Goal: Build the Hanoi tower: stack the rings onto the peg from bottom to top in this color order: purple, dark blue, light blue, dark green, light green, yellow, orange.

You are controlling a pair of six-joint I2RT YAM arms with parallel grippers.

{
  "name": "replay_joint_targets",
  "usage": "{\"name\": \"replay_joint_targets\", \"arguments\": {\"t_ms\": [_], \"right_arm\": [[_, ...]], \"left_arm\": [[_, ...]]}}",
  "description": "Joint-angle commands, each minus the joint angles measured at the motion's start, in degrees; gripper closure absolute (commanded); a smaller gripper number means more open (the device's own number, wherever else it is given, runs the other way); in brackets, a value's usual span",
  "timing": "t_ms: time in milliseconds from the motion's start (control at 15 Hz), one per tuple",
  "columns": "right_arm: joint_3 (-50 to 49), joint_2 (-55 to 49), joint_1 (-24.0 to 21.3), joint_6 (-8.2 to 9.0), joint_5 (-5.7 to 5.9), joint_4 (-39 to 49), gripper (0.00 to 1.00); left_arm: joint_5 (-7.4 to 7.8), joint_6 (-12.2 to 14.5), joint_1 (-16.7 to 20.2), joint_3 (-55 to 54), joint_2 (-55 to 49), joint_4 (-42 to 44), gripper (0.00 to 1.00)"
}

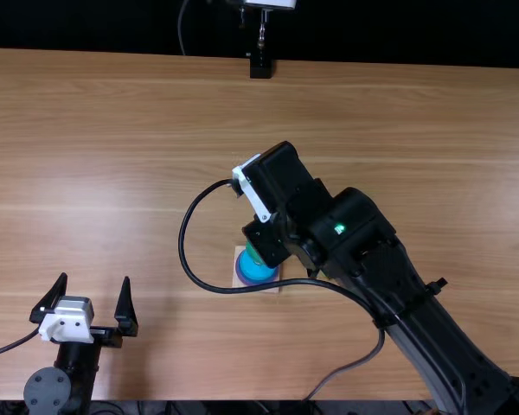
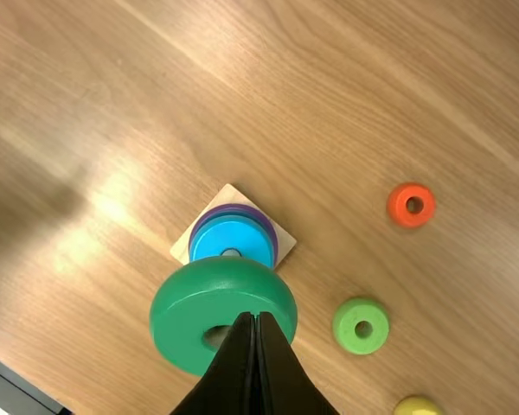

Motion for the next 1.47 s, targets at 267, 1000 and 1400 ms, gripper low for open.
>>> {"name": "replay_joint_targets", "arguments": {"t_ms": [267,1000,1400], "right_arm": [[-3.4,-1.0,2.0,0.43,0.26,0.2,1.0],[-3.5,-1.0,3.6,0.53,0.15,0.6,1.0],[-5.7,-1.0,2.9,0.43,0.15,0.8,1.0]], "left_arm": [[0.42,0.3,0.4,-1.0,-0.7,-1.0,0.0],[0.42,0.3,0.4,-1.0,-0.7,-1.0,0.0],[0.42,0.2,0.4,-1.0,-0.7,-1.0,0.0]]}}
